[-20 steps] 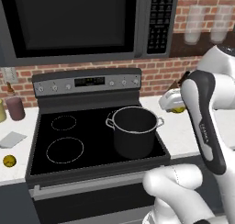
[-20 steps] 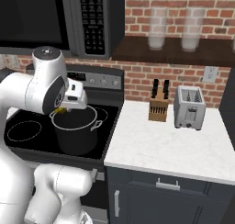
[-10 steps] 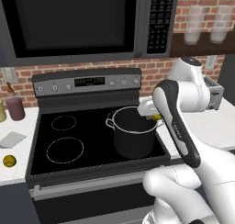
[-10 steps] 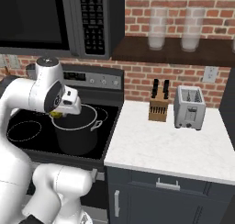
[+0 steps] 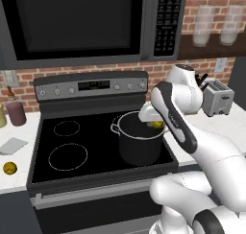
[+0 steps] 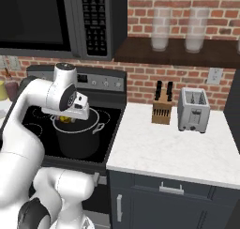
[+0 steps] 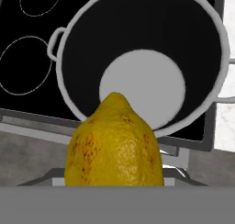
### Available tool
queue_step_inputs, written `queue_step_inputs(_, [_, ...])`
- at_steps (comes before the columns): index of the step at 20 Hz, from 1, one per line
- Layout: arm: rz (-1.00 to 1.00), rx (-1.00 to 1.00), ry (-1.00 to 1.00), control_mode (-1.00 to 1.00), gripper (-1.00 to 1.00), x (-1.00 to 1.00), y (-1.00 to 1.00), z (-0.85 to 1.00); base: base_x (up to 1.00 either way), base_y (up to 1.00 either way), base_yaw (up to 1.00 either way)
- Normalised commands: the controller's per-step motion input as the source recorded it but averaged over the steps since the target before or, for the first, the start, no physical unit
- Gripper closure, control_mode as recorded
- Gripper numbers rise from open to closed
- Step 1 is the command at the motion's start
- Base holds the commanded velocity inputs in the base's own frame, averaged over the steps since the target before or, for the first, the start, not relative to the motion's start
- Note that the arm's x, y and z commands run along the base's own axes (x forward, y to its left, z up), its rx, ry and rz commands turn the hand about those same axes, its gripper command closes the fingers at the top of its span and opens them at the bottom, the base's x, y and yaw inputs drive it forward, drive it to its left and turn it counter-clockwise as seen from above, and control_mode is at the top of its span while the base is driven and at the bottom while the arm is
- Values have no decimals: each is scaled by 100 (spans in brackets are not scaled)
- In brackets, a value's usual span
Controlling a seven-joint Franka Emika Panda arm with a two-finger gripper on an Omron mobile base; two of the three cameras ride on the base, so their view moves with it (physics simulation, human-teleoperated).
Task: Put the lemon and lemon in the pot. Retrieve the spatula and lightly stir the vegetables in the pot.
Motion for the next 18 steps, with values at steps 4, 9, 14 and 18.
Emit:
queue_step_inputs(4, [-4, 2, 0, -100, 100, 38, 4, -26, 0, 0, 0])
queue_step_inputs(9, [-8, -1, -4, -100, 100, 38, 1, -38, 0, 0, 0])
queue_step_inputs(14, [-7, -2, 1, -100, 100, 32, 3, -19, 0, 0, 0])
queue_step_inputs(18, [-1, 0, 9, -100, 100, 27, 18, -5, 0, 0, 0])
